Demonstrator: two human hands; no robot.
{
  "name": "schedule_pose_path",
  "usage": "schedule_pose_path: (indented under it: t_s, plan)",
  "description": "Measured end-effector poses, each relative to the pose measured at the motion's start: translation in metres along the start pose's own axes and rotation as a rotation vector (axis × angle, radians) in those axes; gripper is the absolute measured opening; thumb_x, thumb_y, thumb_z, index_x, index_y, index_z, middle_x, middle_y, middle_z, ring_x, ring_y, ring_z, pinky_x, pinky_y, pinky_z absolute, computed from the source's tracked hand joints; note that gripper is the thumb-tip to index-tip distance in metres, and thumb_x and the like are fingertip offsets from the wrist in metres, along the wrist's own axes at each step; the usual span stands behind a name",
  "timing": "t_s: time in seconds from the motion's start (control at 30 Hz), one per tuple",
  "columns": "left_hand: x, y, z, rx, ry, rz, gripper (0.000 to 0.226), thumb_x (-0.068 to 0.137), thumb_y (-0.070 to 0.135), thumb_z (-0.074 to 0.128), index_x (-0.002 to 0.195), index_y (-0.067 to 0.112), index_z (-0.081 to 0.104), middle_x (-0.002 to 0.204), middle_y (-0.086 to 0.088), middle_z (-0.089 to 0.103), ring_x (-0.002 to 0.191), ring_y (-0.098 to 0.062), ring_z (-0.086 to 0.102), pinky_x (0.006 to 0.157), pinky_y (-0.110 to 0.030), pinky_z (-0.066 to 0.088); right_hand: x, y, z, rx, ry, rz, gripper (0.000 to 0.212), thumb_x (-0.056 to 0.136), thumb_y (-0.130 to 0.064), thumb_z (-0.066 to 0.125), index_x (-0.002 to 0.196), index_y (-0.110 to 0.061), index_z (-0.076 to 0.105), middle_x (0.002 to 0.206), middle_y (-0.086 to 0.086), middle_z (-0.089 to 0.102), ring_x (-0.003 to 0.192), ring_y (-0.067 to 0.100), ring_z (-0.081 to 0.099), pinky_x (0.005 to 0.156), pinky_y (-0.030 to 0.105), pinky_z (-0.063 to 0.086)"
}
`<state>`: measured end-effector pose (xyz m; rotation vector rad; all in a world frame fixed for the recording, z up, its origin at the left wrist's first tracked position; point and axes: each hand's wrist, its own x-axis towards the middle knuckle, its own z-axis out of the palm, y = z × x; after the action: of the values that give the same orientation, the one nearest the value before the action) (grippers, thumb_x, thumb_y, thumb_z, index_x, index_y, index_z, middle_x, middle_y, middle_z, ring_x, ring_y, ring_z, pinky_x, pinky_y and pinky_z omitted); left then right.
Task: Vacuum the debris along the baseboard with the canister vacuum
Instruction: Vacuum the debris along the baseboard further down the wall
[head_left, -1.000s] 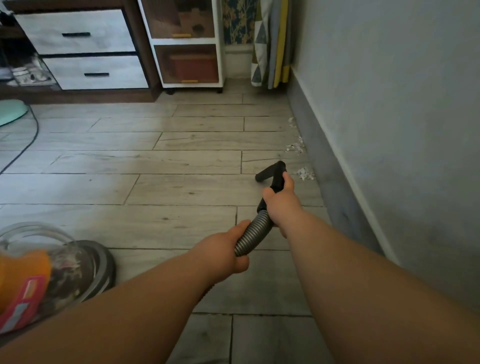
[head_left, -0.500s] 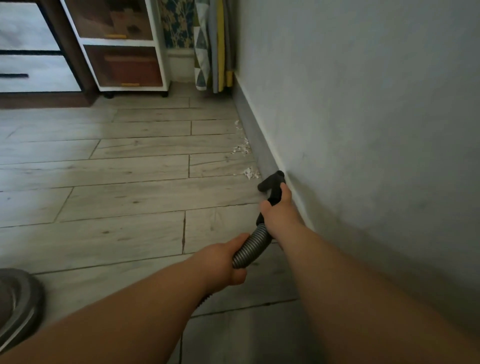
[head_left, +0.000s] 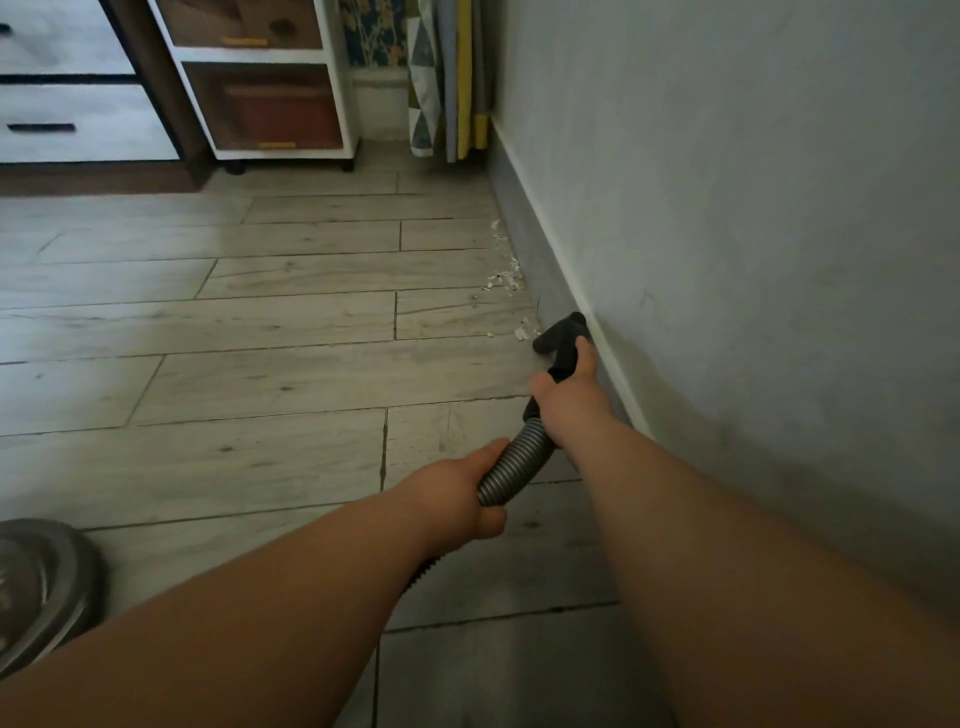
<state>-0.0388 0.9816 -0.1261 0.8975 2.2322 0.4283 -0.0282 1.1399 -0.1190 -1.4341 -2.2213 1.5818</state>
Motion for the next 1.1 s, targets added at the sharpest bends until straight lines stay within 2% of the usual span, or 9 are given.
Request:
schedule_pose_path:
  t_s: [0.1,0.2,0.37,0.43,0.6,0.7,0.83,0.93,1.1]
  plan:
    - [0.005,0.001,0.000,-0.006,0.009,0.000,0.081,0.091,0.028,0.057,0.152,0.037,0.004,0.124,-0.008,0.055,0.085,-0.016,0.053,0.074,-0.025,0.045,0.004,0.000,-0.001,0.024,-0.007,-0.009,0.080,0.096,-0.023,0.048,0.151,-0.047,-0.004,0.127,0.017,0.050,0.087,0.030,0.058,0.084,0.052,0.055]
    - [0.007,0.003,-0.001,-0.005,0.014,-0.001,0.081,0.091,0.028,0.057,0.152,0.036,0.004,0.124,-0.008,0.055,0.085,-0.017,0.053,0.074,-0.025,0.046,0.006,0.000,-0.004,0.056,-0.027,-0.021,0.079,0.097,-0.022,0.048,0.152,-0.046,-0.003,0.130,0.016,0.047,0.082,0.028,0.056,0.084,0.052,0.056]
    - [0.002,0.005,-0.003,0.024,0.048,0.007,0.081,0.091,0.028,0.057,0.152,0.036,0.004,0.122,-0.007,0.056,0.084,-0.016,0.053,0.075,-0.025,0.046,0.007,0.005,-0.008,0.100,-0.043,-0.066,0.075,0.098,-0.024,0.047,0.153,-0.044,0.001,0.137,0.015,0.045,0.086,0.026,0.055,0.082,0.048,0.057]
    - [-0.001,0.004,-0.005,0.047,0.058,0.015,0.081,0.091,0.028,0.057,0.152,0.036,0.003,0.119,-0.006,0.057,0.084,-0.016,0.052,0.073,-0.025,0.045,0.006,0.006,-0.006,0.143,-0.060,-0.069,0.074,0.098,-0.025,0.048,0.152,-0.045,0.002,0.136,0.013,0.044,0.084,0.024,0.055,0.079,0.045,0.057]
    - [-0.009,-0.008,-0.009,0.058,0.078,-0.009,0.082,0.090,0.030,0.058,0.151,0.038,0.004,0.108,-0.002,0.055,0.082,-0.015,0.053,0.073,-0.026,0.047,0.002,0.000,0.008,0.226,-0.123,-0.054,0.075,0.096,-0.023,0.049,0.150,-0.049,0.004,0.128,0.009,0.045,0.096,0.030,0.060,0.081,0.049,0.058]
    - [-0.018,-0.017,-0.012,0.059,0.092,-0.029,0.082,0.090,0.030,0.057,0.151,0.038,0.003,0.108,-0.001,0.054,0.083,-0.015,0.053,0.072,-0.024,0.044,-0.003,-0.005,0.019,0.245,-0.168,-0.053,0.075,0.096,-0.023,0.050,0.149,-0.050,0.005,0.134,0.011,0.045,0.100,0.032,0.060,0.081,0.051,0.058]
    - [-0.027,-0.025,-0.014,0.083,0.089,-0.054,0.082,0.090,0.030,0.057,0.151,0.038,0.002,0.105,0.000,0.051,0.084,-0.015,0.052,0.072,-0.024,0.043,-0.011,-0.006,0.029,0.240,-0.188,-0.045,0.075,0.096,-0.023,0.050,0.149,-0.050,0.004,0.135,0.012,0.044,0.097,0.031,0.060,0.081,0.052,0.058]
    - [-0.028,-0.026,-0.013,0.112,0.083,-0.053,0.083,0.090,0.031,0.057,0.152,0.039,0.002,0.103,0.001,0.049,0.087,-0.015,0.052,0.073,-0.024,0.042,-0.014,-0.003,0.028,0.240,-0.166,-0.054,0.074,0.097,-0.022,0.047,0.151,-0.047,0.003,0.134,0.012,0.043,0.088,0.026,0.057,0.079,0.048,0.057]
    - [-0.030,-0.015,-0.009,0.140,0.037,-0.037,0.082,0.091,0.031,0.056,0.151,0.040,0.001,0.117,-0.005,0.055,0.088,-0.016,0.053,0.076,-0.026,0.046,-0.022,0.008,0.017,0.219,-0.057,-0.030,0.074,0.098,-0.021,0.046,0.152,-0.045,0.002,0.136,0.013,0.046,0.082,0.023,0.055,0.081,0.047,0.056]
